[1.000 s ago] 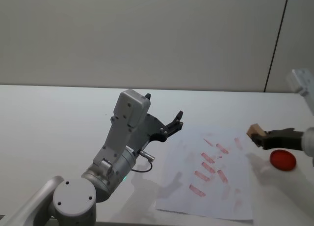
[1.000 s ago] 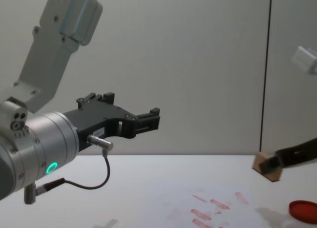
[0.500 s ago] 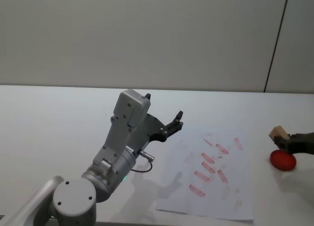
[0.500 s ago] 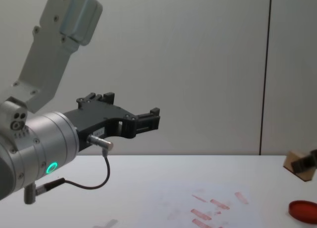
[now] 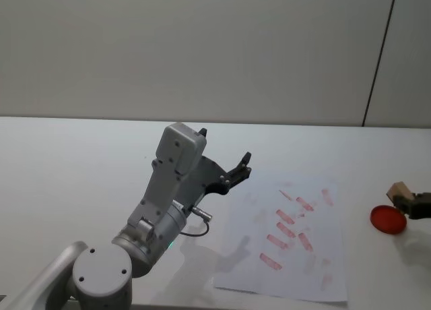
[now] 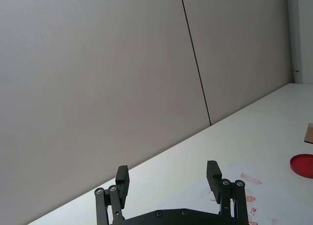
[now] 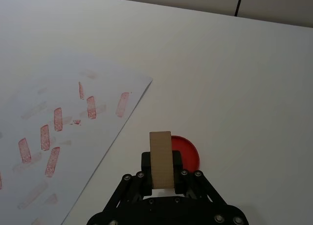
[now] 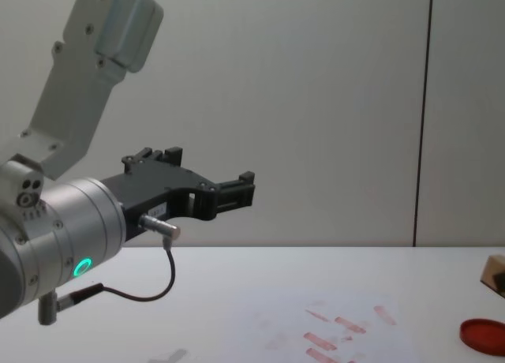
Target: Use the one hand to pick up the stamp and affix it onto the A4 paper.
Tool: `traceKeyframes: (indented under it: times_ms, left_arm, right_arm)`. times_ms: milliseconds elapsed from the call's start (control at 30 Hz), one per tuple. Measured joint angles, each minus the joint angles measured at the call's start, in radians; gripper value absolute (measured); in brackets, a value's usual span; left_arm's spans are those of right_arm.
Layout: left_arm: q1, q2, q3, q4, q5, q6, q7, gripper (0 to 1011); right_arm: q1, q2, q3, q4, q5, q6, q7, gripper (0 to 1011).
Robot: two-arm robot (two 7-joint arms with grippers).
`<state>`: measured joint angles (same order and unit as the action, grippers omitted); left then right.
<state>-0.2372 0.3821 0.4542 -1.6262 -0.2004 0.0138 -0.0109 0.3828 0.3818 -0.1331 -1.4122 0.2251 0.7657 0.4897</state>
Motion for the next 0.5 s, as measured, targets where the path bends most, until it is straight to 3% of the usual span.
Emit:
traceKeyframes:
  times_ms: [500]
  left_arm:
    - [0.000,0.000,0.000,0.000,0.000,0.000,0.000,1002]
  right_arm:
    - [0.032,0.004,-0.006,0.071,-0.026,-0.011,0.020,217]
